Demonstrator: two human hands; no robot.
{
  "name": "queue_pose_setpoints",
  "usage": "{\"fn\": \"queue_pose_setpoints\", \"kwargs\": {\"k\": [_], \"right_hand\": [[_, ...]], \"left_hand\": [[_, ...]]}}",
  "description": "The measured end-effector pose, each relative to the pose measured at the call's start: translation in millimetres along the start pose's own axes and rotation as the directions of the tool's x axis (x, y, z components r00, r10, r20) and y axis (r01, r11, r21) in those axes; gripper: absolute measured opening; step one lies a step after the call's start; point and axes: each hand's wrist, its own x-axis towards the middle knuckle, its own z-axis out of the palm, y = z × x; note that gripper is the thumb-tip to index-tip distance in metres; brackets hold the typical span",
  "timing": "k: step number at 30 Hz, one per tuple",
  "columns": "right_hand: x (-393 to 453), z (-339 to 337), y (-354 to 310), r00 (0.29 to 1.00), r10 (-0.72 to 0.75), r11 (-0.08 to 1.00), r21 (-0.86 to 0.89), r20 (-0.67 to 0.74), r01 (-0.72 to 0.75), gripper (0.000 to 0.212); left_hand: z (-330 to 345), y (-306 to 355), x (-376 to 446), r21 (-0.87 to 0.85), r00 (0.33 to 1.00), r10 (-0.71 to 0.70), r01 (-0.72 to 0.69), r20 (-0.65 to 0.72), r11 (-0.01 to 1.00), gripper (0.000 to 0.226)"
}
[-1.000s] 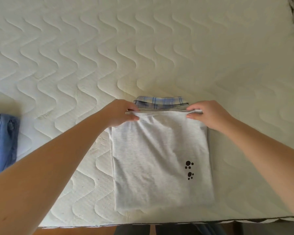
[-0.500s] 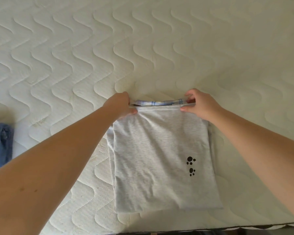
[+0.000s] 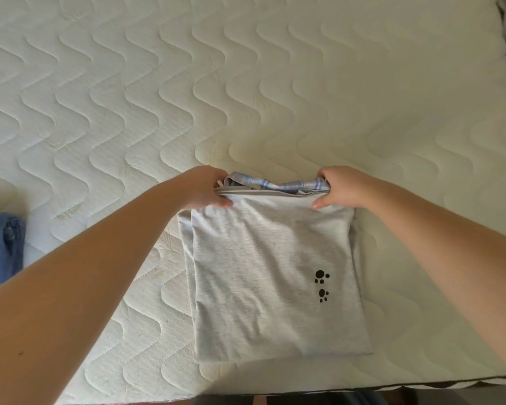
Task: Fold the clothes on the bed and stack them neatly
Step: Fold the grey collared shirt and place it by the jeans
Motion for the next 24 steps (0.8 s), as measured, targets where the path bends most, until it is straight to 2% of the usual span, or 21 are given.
{"fn": "queue_pose_setpoints", "kwargs": {"k": [2,5,7,10,13,16,18,20,22,24], "right_hand": [[-15,-9,-2,0.999,-0.040,0.999,0.014,-0.025,0.040,0.044],[-47,-41,-10,0.994,-0.103,0.994,-0.052,-0.048,0.101,0.024],[-74,-72,-20,0.989,-0.121,0.992,-0.053,-0.090,0.117,0.034],[-118,-123,-37,0.960,-0.165,0.986,-0.063,-0.228,0.154,0.033],[-155,-165,-51,0.888,-0.232,0.973,-0.078,-0.397,0.219,0.023],[-178,-184,-59,0.780,-0.292,0.954,-0.107,-0.554,0.281,0.013],[-182,-177,-60,0.716,-0.315,0.942,-0.112,-0.623,0.317,0.015],[-175,-150,-56,0.673,-0.319,0.944,-0.164,-0.668,0.285,0.024],[-160,-109,-48,0.670,-0.316,0.949,-0.236,-0.672,0.211,0.028],[-144,-62,-42,0.695,-0.302,0.952,-0.248,-0.653,0.180,0.029]], "left_hand": [[-7,7,-12,0.000,1.000,0.021,-0.021,-0.003,1.000,0.021],[-30,29,-41,0.029,0.998,0.041,-0.040,-0.040,0.999,0.018],[-56,48,-70,-0.003,0.994,0.062,-0.063,-0.095,0.998,0.011],[-102,80,-121,0.015,0.968,0.113,-0.112,-0.225,0.994,0.009],[-141,108,-164,0.136,0.902,0.194,-0.152,-0.387,0.979,0.012],[-158,120,-190,0.183,0.819,0.257,-0.188,-0.513,0.965,0.025],[-152,116,-191,0.226,0.756,0.262,-0.155,-0.600,0.962,0.021],[-127,104,-178,0.315,0.685,0.283,-0.082,-0.672,0.946,0.014],[-90,88,-158,0.349,0.638,0.304,-0.059,-0.707,0.935,0.015],[-46,69,-138,0.369,0.627,0.341,-0.091,-0.700,0.925,0.016]]}}
